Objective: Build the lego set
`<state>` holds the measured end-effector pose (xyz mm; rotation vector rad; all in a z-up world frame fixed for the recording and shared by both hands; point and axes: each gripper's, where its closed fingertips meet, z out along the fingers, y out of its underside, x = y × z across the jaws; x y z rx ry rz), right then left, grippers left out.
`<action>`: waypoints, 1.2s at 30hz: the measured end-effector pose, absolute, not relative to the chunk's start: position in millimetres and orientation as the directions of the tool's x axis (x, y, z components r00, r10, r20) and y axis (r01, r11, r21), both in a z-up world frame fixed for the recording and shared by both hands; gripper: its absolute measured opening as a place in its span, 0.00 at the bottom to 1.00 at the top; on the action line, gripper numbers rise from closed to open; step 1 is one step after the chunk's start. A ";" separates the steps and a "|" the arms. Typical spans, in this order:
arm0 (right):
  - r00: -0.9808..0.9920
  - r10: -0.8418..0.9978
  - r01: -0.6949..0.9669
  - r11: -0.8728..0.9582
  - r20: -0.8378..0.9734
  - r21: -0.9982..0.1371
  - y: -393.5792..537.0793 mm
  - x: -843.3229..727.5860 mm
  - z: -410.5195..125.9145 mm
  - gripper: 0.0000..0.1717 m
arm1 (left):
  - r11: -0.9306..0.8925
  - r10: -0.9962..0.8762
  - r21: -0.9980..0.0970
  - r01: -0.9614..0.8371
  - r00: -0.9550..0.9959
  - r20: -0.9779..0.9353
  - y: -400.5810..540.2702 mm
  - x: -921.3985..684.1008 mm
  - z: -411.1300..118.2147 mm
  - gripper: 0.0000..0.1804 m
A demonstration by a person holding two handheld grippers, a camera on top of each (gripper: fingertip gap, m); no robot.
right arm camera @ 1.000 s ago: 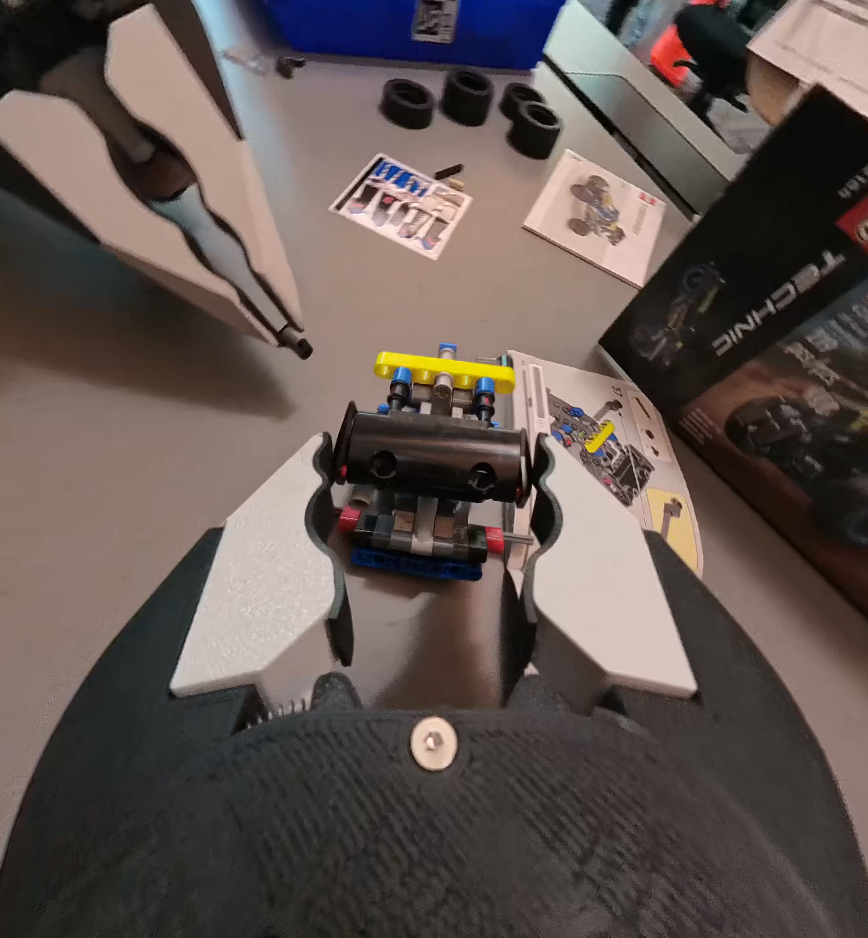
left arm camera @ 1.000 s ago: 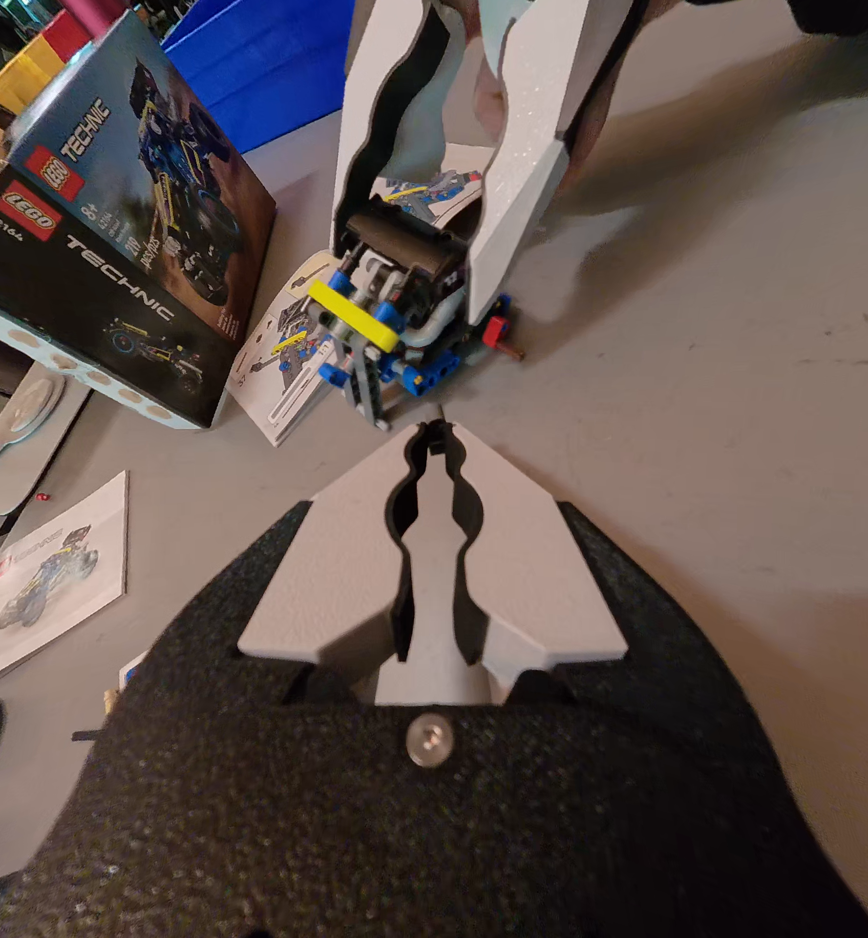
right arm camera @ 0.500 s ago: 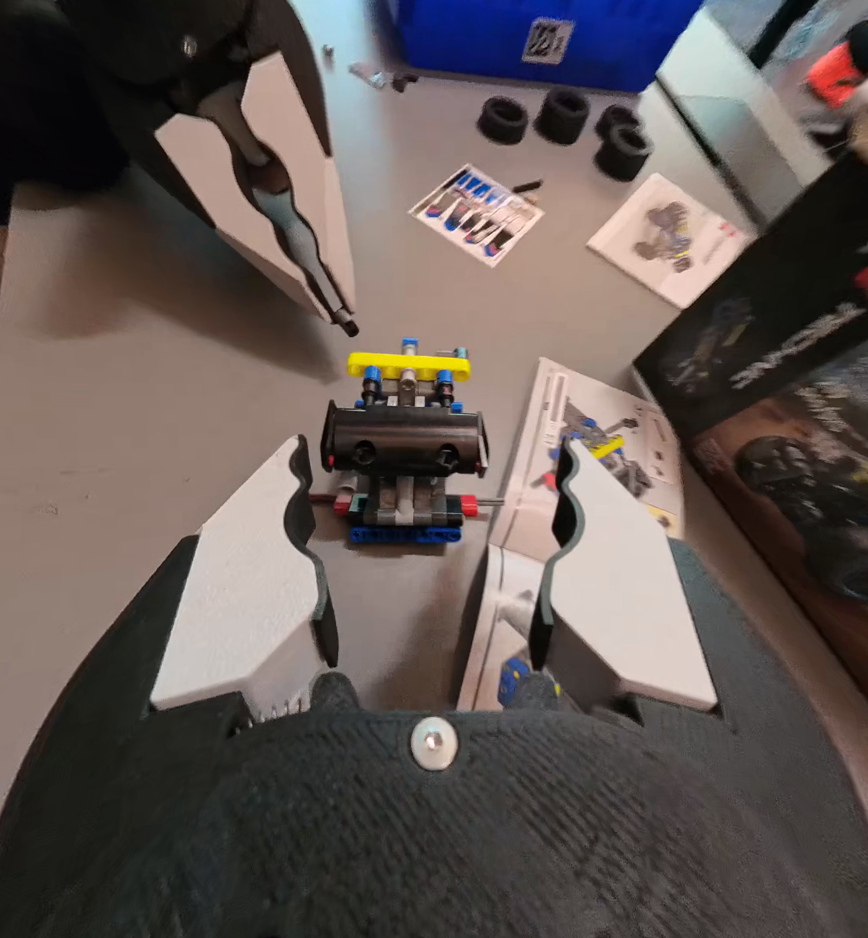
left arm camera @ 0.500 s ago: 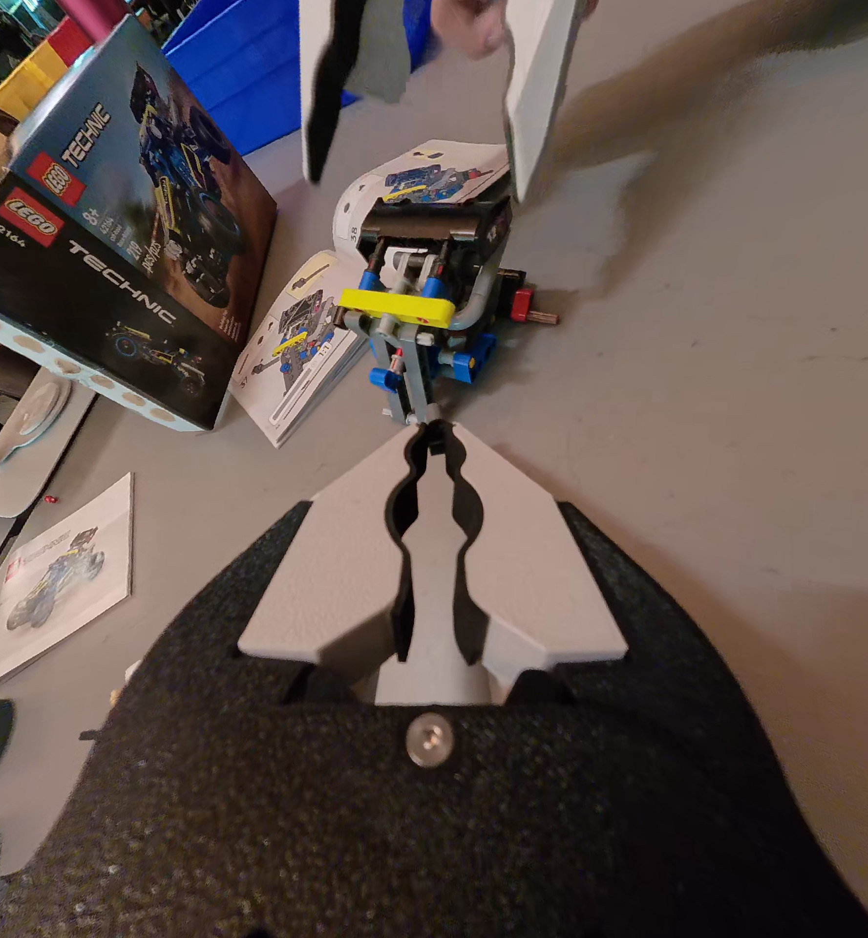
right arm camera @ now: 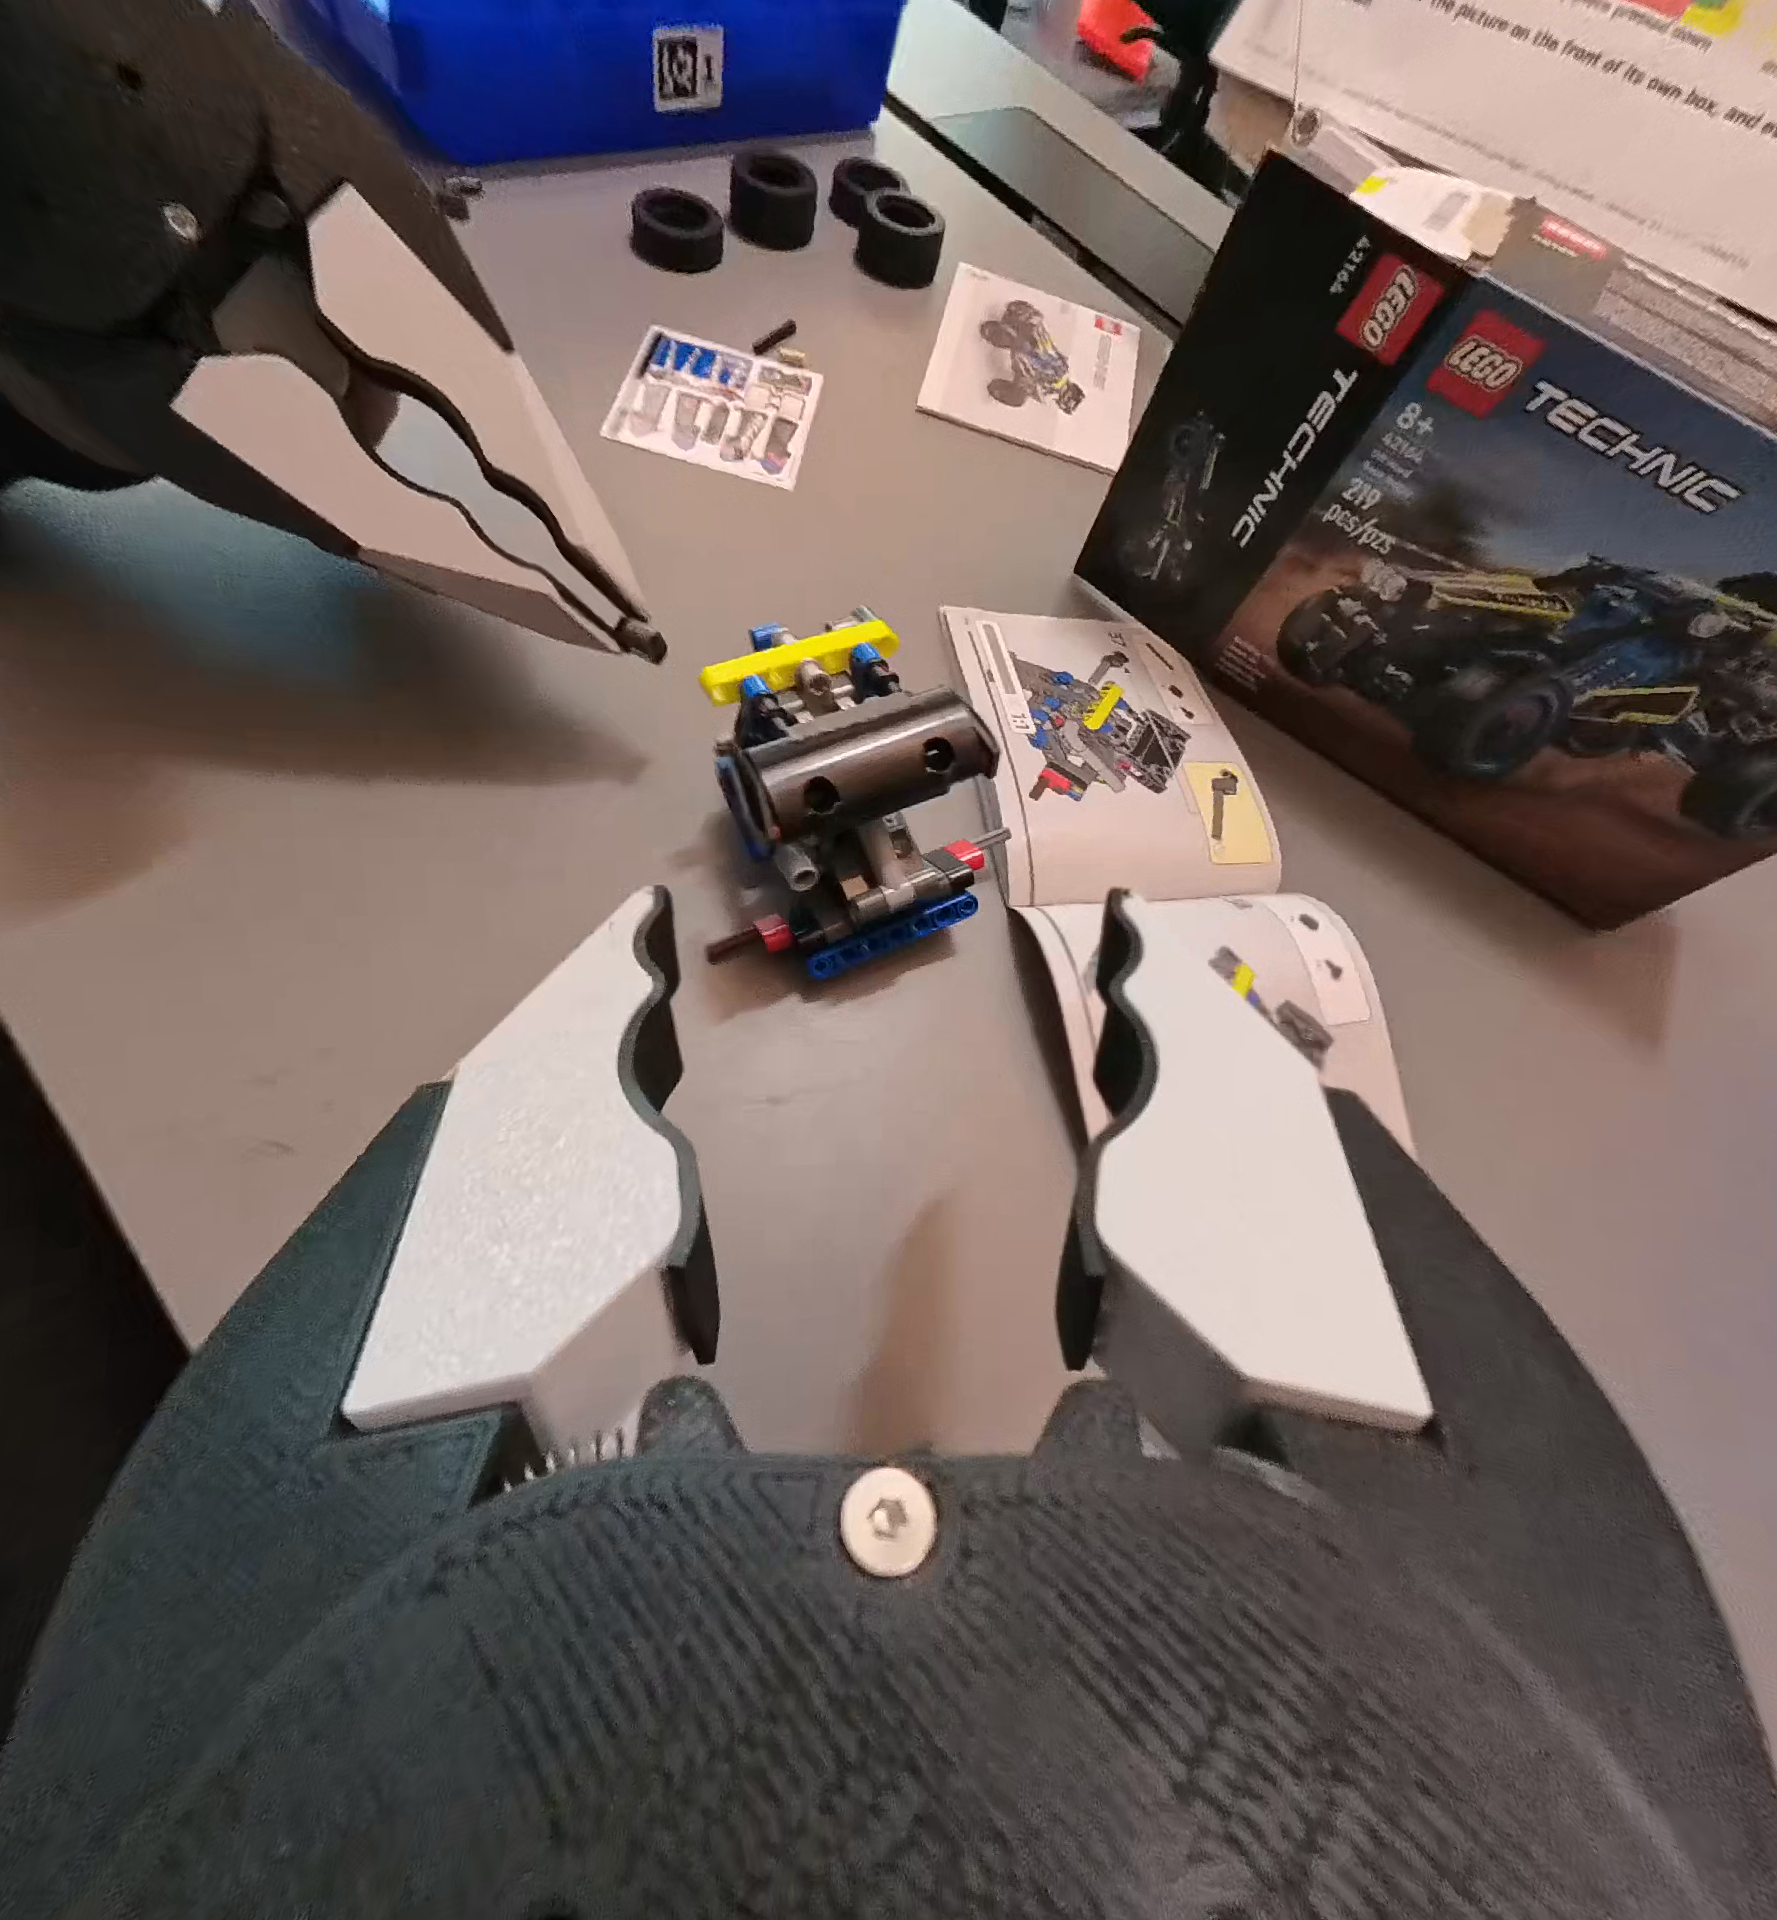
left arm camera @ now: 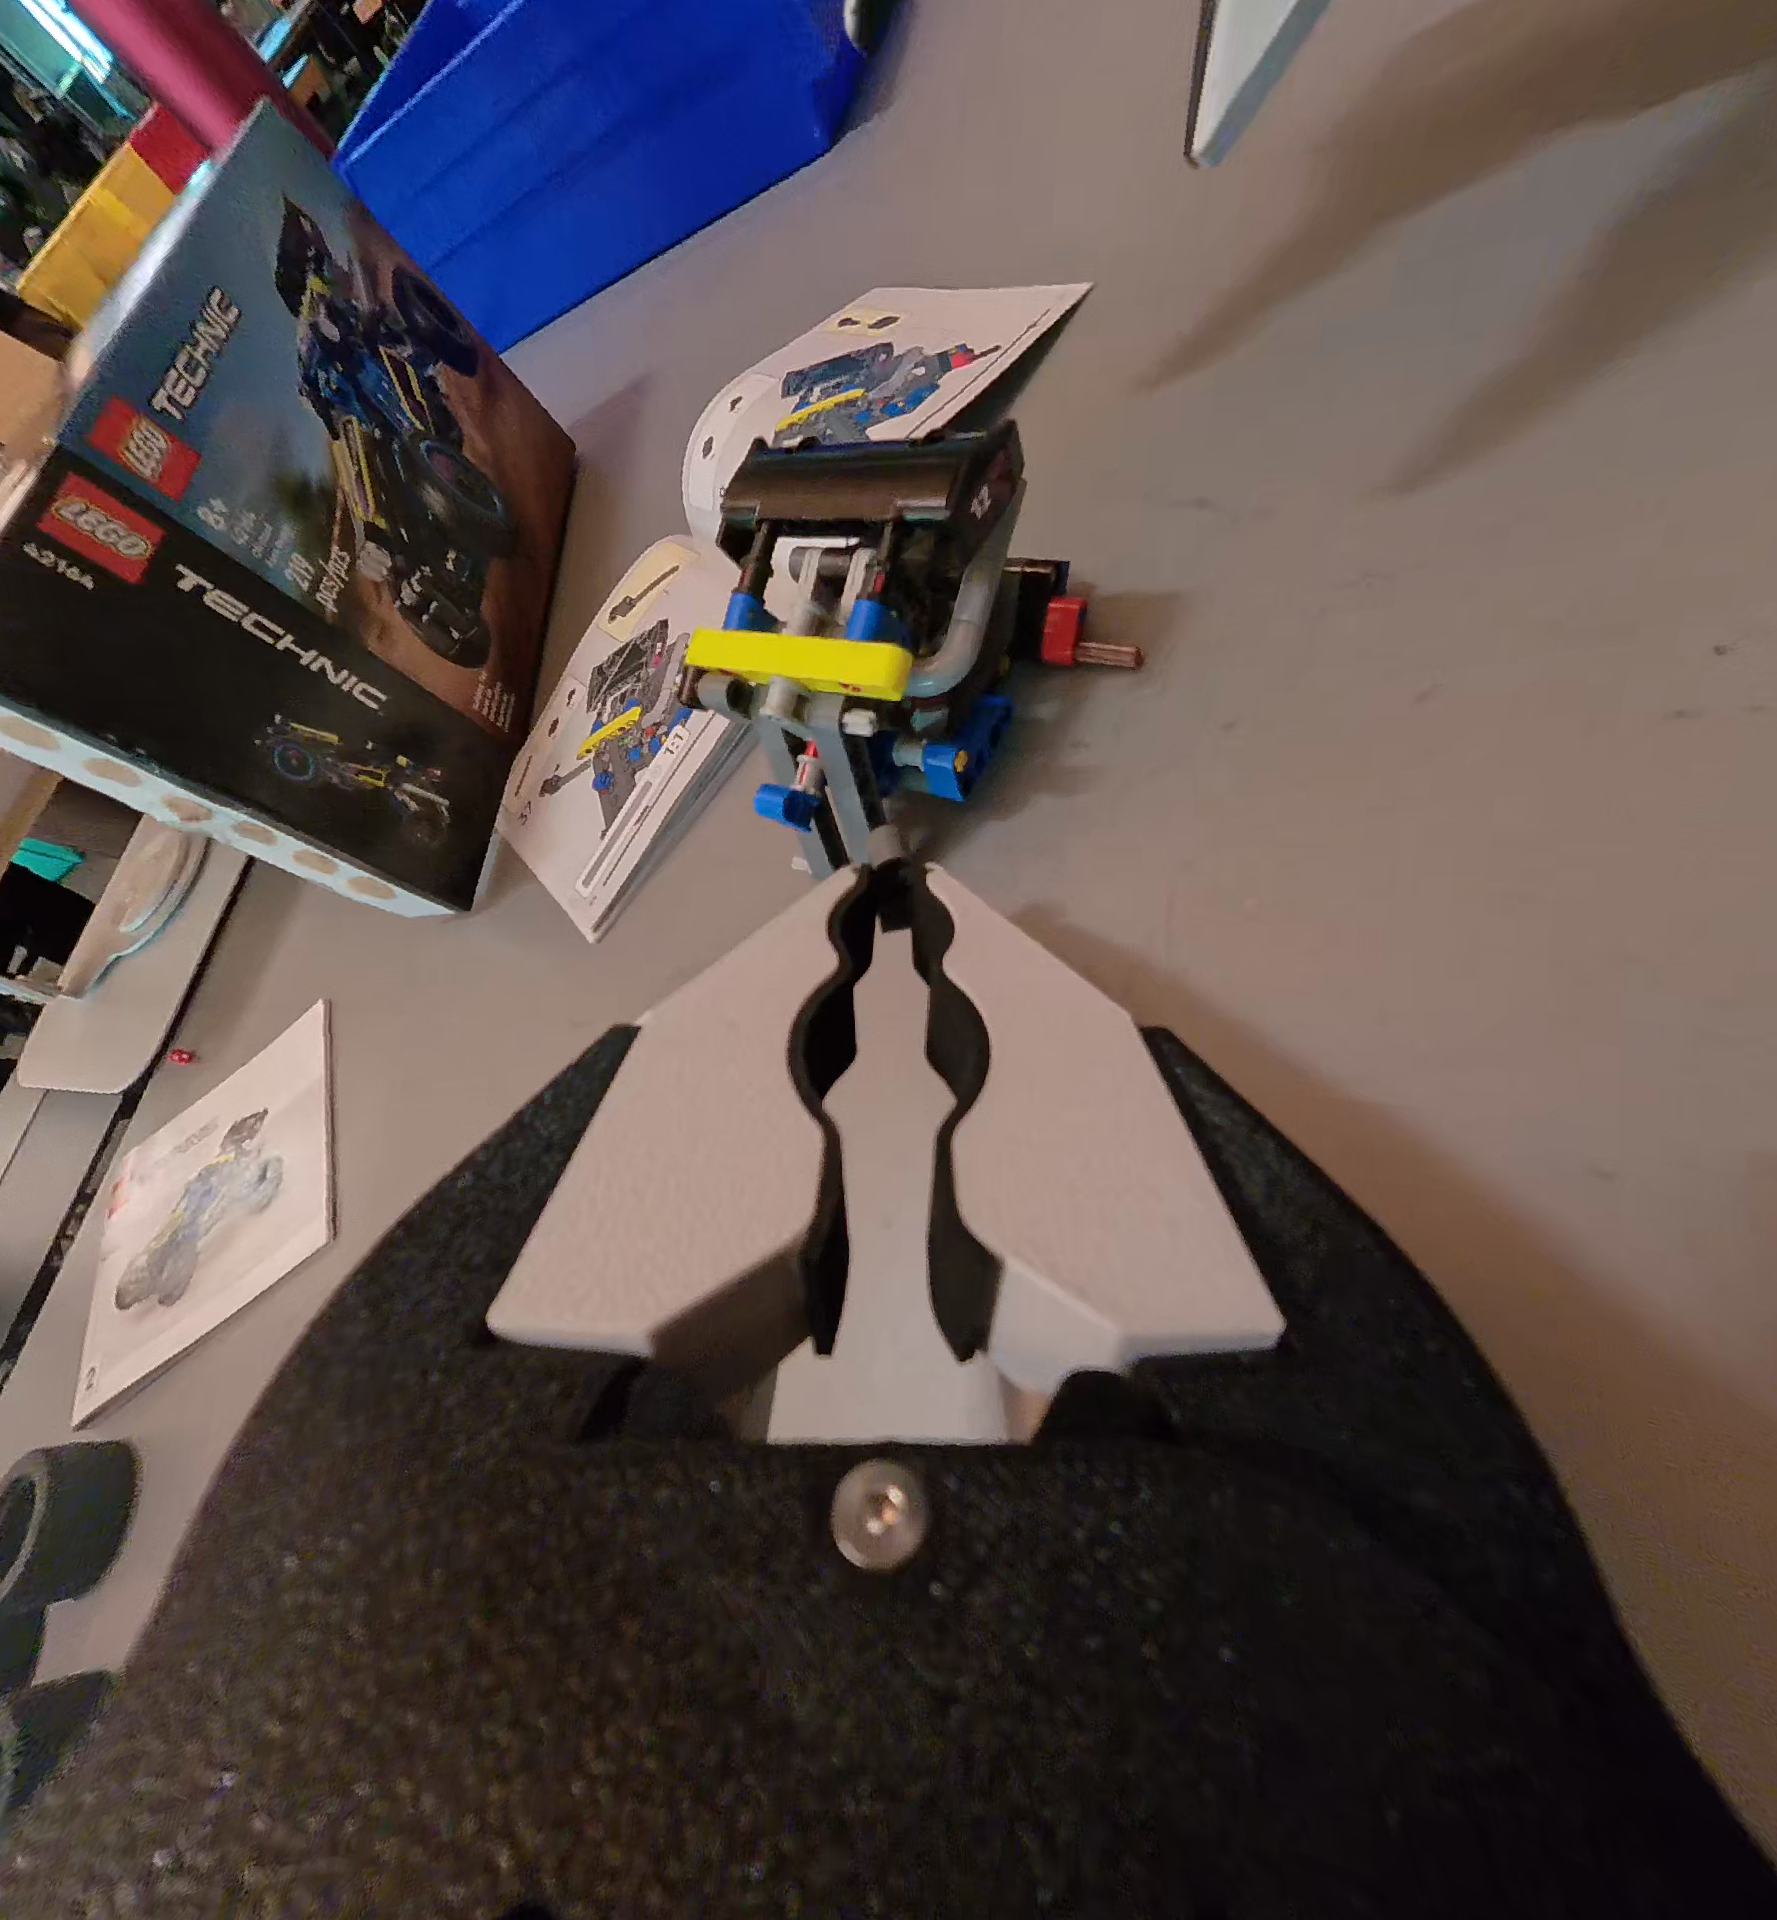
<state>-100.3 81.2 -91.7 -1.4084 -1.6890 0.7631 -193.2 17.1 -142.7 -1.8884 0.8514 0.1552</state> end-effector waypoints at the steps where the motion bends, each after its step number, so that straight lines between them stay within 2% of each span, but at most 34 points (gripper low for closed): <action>1: -0.069 0.982 0.485 0.187 0.175 -0.854 76.8 -99.1 -89.9 0.44 | -0.231 -0.489 -0.748 -0.622 0.739 -0.464 16.9 -192.5 -142.1 0.02; 5: -0.108 0.987 0.487 0.157 0.118 -0.859 60.1 -99.2 -94.2 0.39 | -0.225 -0.489 -0.752 -0.620 0.739 -0.463 17.6 -190.4 -139.5 0.02; 12: -0.141 0.990 0.456 0.066 0.001 -0.887 30.4 -105.0 -92.8 0.19 | -0.175 -0.469 -0.725 -0.666 0.704 -0.534 16.8 -180.8 -124.9 0.02; 15: -0.138 0.988 0.449 -0.005 -0.075 -0.894 15.8 -111.3 -96.6 0.15 | -0.144 -0.440 -0.692 -0.707 0.672 -0.596 16.9 -177.0 -116.8 0.02; 21: -0.136 0.987 0.371 -0.034 -0.090 -0.928 -2.1 -125.2 -99.6 0.15 | -0.058 -0.308 -0.522 -0.851 0.512 -0.801 15.8 -169.9 -93.9 0.02; 26: -0.080 0.991 0.273 -0.084 -0.110 -0.958 9.5 -134.1 -84.5 0.14 | -0.032 -0.234 -0.356 -0.934 0.353 -0.906 16.0 -162.0 -86.7 0.01; 30: -0.106 0.991 0.256 -0.058 -0.087 -0.965 9.1 -140.3 -85.2 0.18 | -0.032 -0.211 -0.245 -0.969 0.247 -0.946 11.1 -155.5 -86.0 0.01; 36: -0.137 0.987 0.240 -0.047 -0.082 -0.970 2.3 -146.2 -85.5 0.08 | -0.002 -0.191 -0.147 -0.989 0.145 -0.971 6.1 -143.4 -88.2 0.01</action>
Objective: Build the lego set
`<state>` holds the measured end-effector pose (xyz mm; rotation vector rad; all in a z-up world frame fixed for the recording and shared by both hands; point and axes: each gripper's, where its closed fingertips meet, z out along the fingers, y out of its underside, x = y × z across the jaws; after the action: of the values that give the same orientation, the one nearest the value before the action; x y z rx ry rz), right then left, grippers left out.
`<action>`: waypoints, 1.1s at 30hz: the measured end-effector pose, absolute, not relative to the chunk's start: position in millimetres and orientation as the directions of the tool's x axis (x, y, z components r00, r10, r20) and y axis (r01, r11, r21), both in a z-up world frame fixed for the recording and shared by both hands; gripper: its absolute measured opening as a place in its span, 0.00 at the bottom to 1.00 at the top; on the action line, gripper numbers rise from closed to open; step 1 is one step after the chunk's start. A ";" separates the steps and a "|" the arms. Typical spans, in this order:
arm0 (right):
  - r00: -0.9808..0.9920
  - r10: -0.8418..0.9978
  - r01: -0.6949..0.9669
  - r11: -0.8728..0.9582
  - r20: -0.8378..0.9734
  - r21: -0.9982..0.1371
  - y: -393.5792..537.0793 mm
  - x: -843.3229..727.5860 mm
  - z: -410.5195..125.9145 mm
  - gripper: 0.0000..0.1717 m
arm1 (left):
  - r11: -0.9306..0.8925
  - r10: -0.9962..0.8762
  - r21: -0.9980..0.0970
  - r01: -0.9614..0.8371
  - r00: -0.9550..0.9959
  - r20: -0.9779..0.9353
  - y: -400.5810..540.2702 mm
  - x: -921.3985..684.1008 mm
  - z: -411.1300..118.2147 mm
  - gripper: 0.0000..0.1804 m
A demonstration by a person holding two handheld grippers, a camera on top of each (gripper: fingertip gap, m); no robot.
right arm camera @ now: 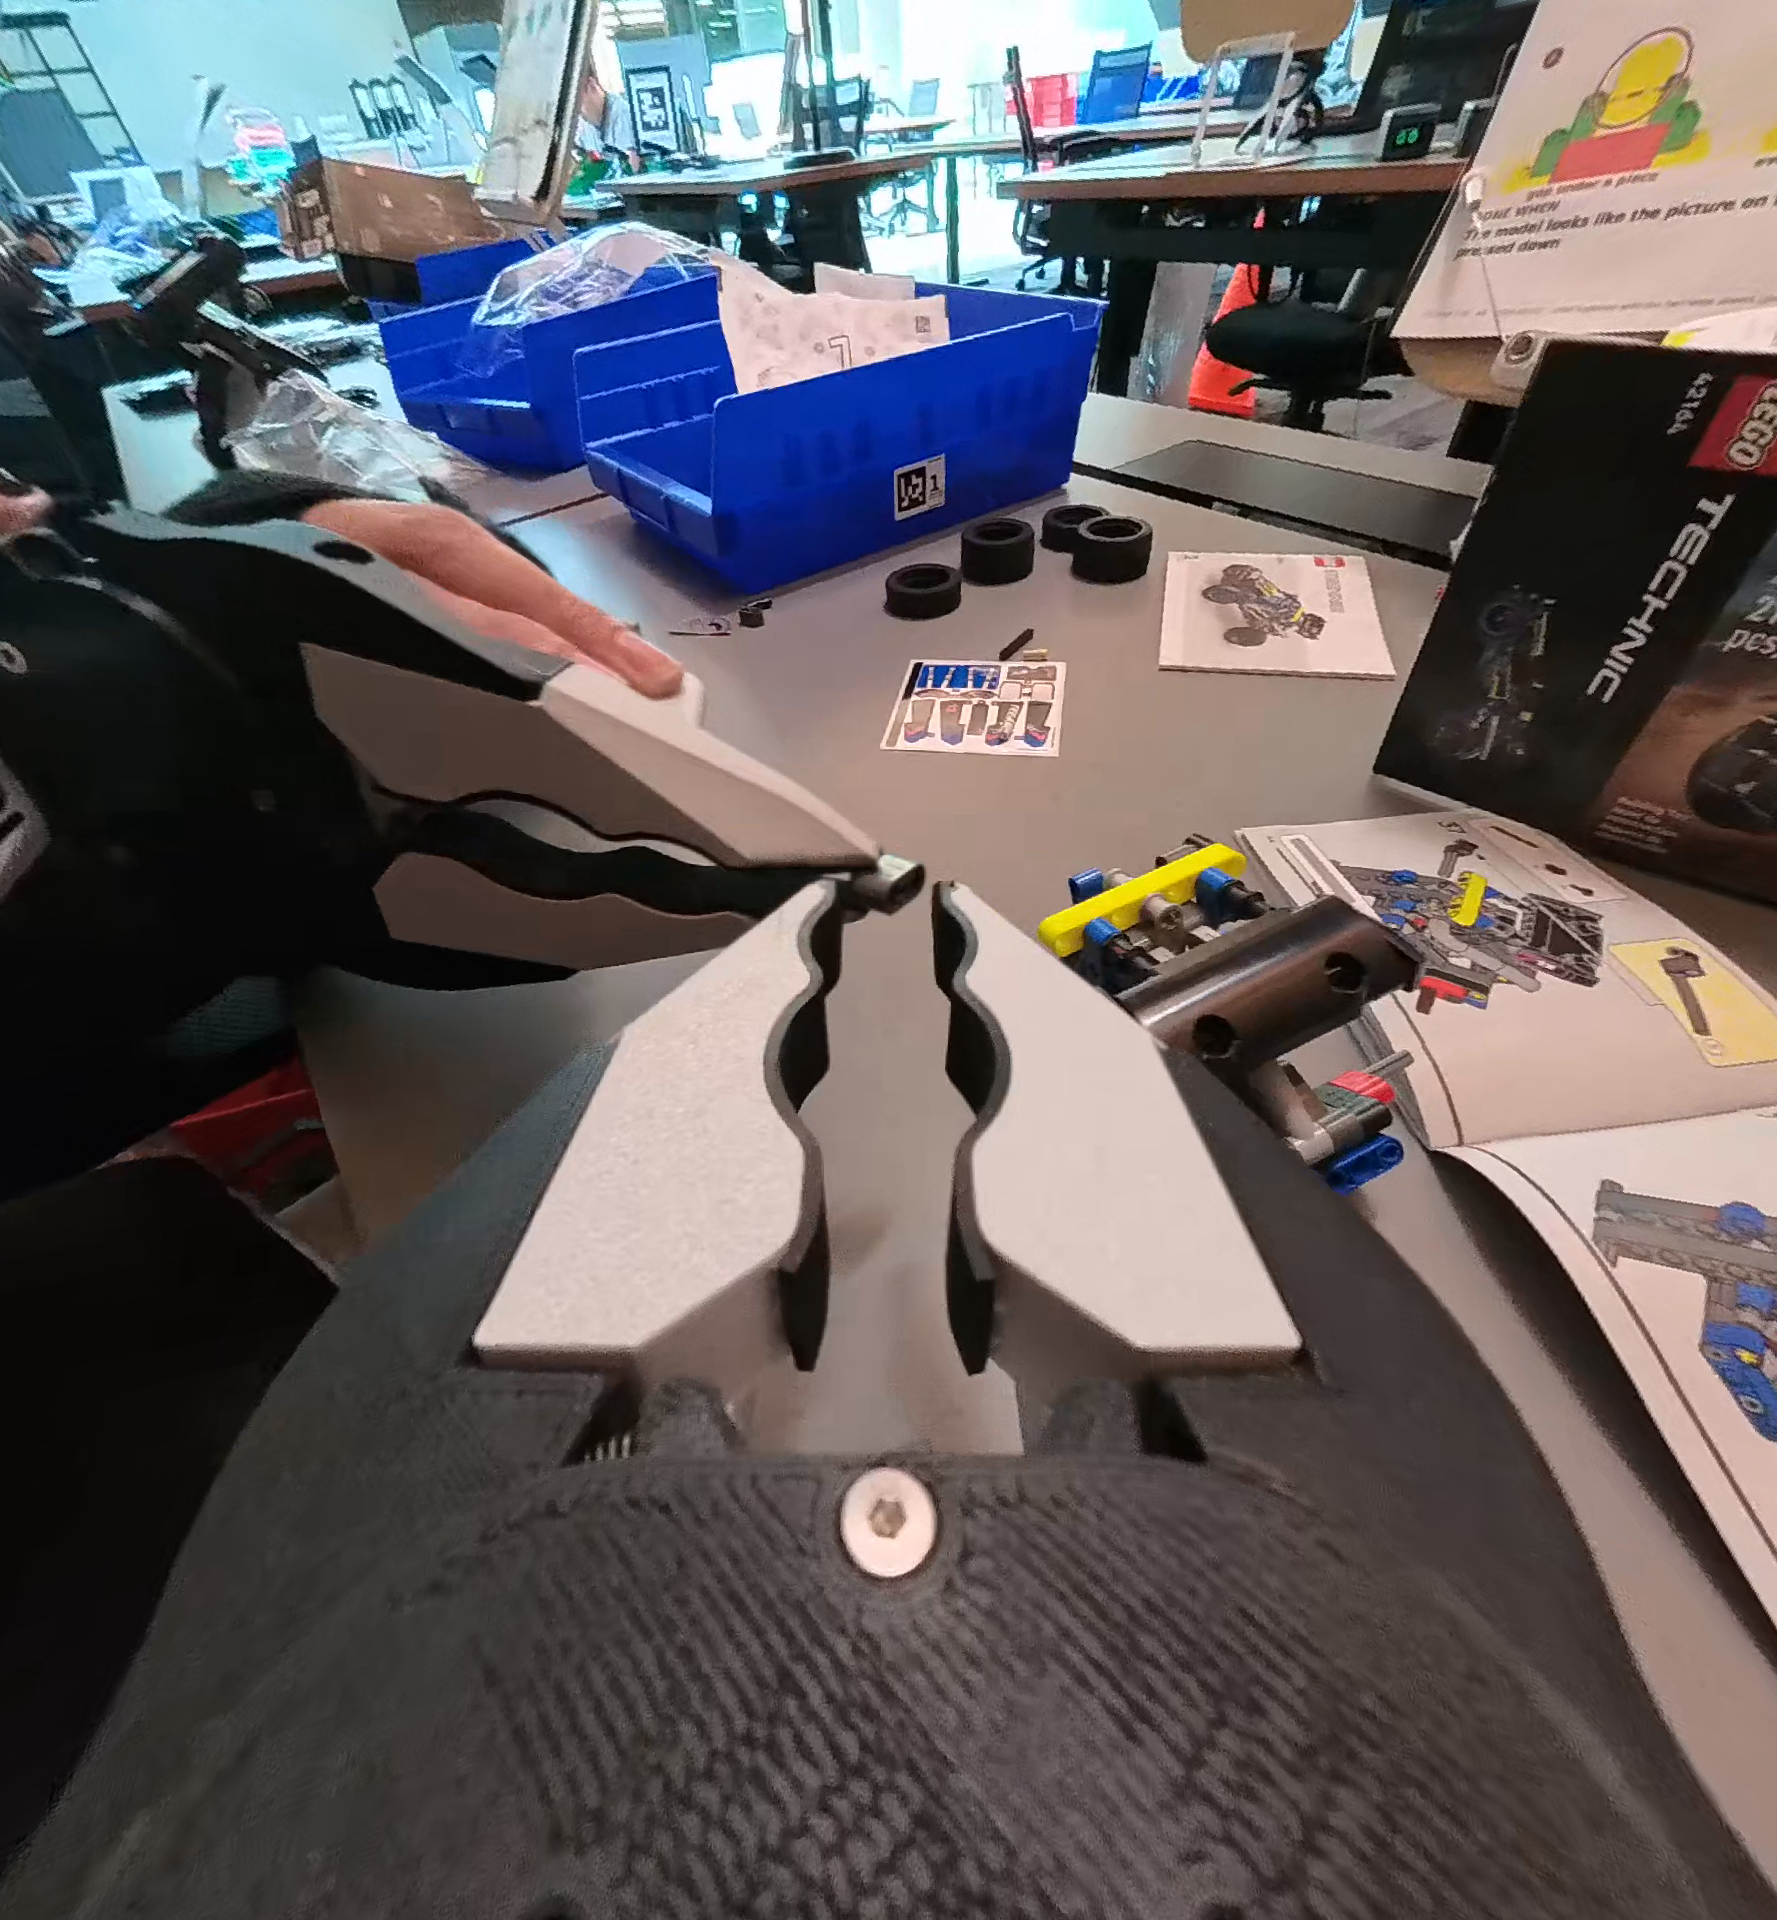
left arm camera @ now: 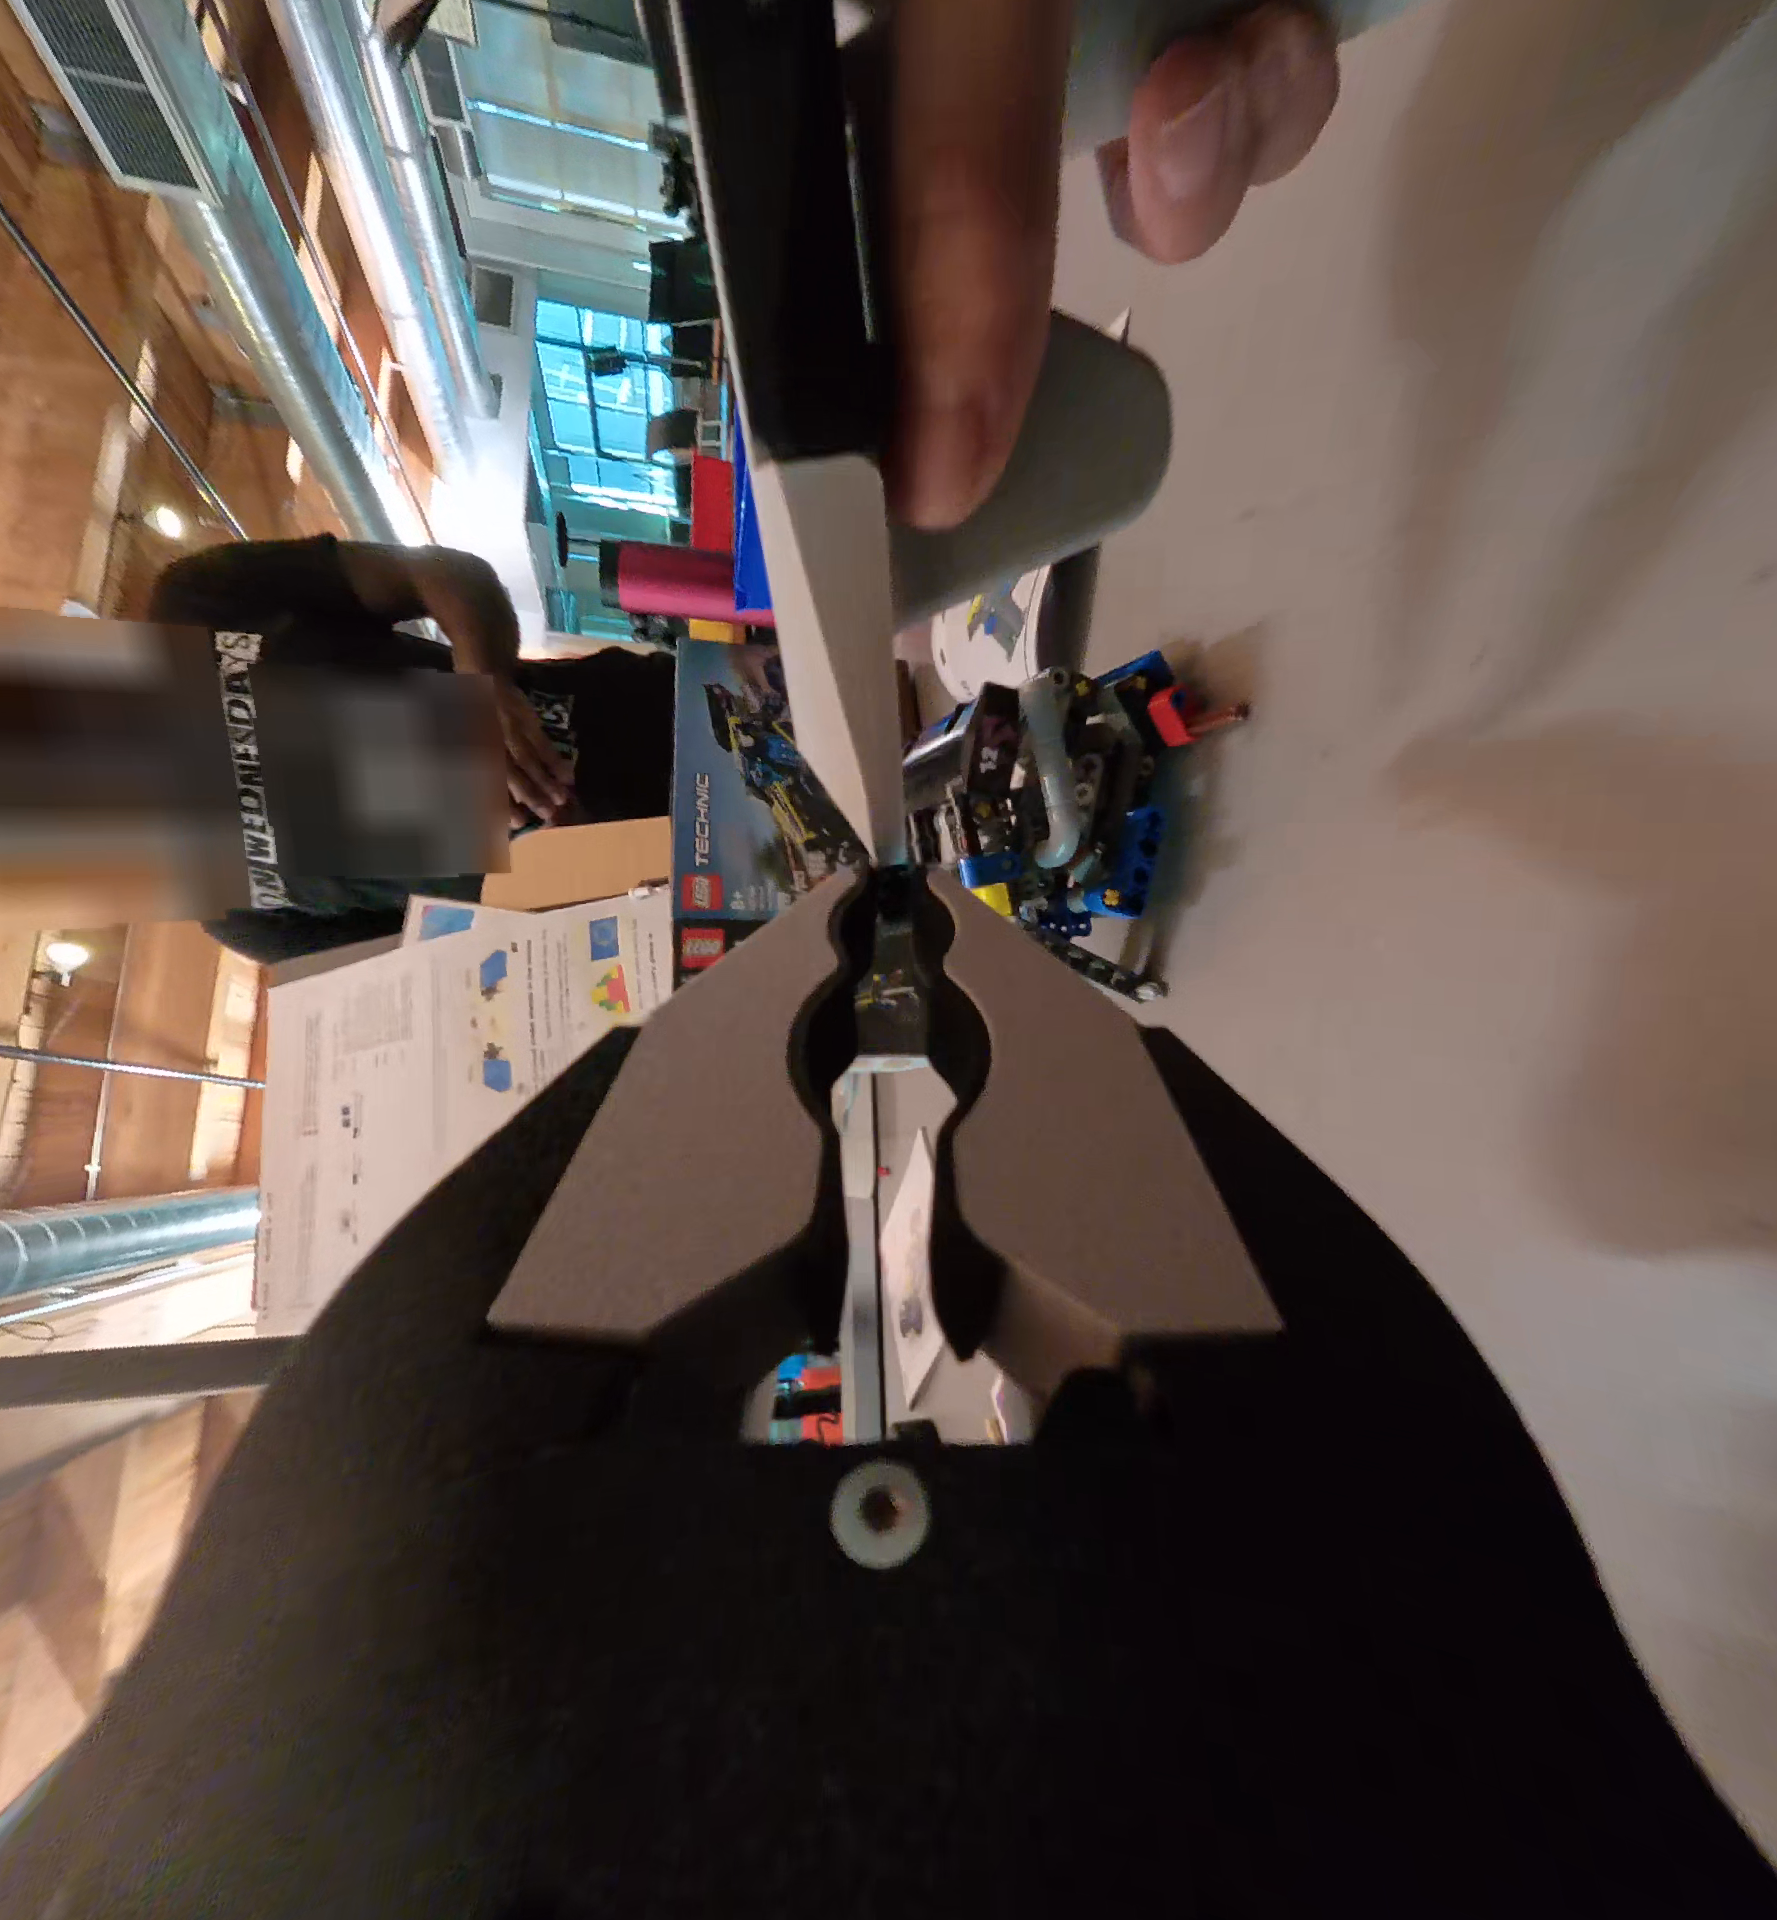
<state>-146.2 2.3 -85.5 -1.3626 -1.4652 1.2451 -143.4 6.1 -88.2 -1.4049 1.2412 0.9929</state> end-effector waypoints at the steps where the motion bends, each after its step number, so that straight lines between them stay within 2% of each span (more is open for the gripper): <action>1: -0.145 0.987 0.233 -0.036 -0.071 -0.972 1.5 -146.2 -85.5 0.06 | 0.001 -0.183 -0.137 -0.991 0.134 -0.974 5.8 -142.8 -87.9 0.01; 2: -0.153 0.985 0.228 -0.037 -0.074 -0.973 -0.3 -146.1 -85.0 0.04 | 0.002 -0.177 -0.132 -0.991 0.129 -0.976 5.9 -142.8 -87.9 0.01; 6: -0.131 0.991 0.249 0.004 -0.030 -0.969 0.9 -146.7 -88.8 0.08 | 0.017 -0.183 -0.127 -0.992 0.121 -0.976 6.1 -141.9 -91.4 0.01; 8: -0.129 0.992 0.259 0.024 -0.011 -0.966 0.4 -148.6 -91.5 0.05 | 0.023 -0.188 -0.114 -0.993 0.108 -0.976 6.9 -142.2 -92.7 0.01; 14: -0.163 0.985 0.265 -0.012 -0.057 -0.964 0.5 -153.2 -96.4 0.04 | 0.097 -0.192 -0.108 -0.989 0.088 -0.978 6.5 -145.7 -96.7 0.01; 17: -0.248 0.960 0.259 -0.063 -0.129 -0.964 -3.0 -154.4 -95.8 0.04 | 0.175 -0.199 -0.164 -0.971 0.128 -0.972 2.7 -145.2 -96.6 0.02; 23: -0.368 0.921 0.261 -0.027 -0.126 -0.965 -12.2 -158.9 -93.8 0.04 | 0.271 -0.224 -0.287 -0.919 0.230 -0.947 -5.8 -148.1 -93.8 0.02; 28: -0.437 0.889 0.255 -0.021 -0.134 -0.967 -18.6 -162.3 -84.8 0.03 | 0.363 -0.179 -0.266 -0.893 0.213 -0.960 -12.8 -149.7 -84.4 0.02; 30: -0.447 0.891 0.235 0.033 -0.078 -0.971 -19.8 -161.7 -82.9 0.03 | 0.368 -0.253 -0.385 -0.846 0.308 -0.917 -13.6 -150.0 -81.1 0.04; 33: -0.473 0.880 0.187 0.145 0.041 -0.972 -24.7 -158.2 -79.5 0.04 | 0.308 -0.459 -0.666 -0.680 0.507 -0.730 -16.2 -149.4 -77.3 0.11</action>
<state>-158.2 -24.7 -79.5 -1.0250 -1.7781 1.3667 -149.4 -16.2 -77.3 -1.3254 1.1136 0.1951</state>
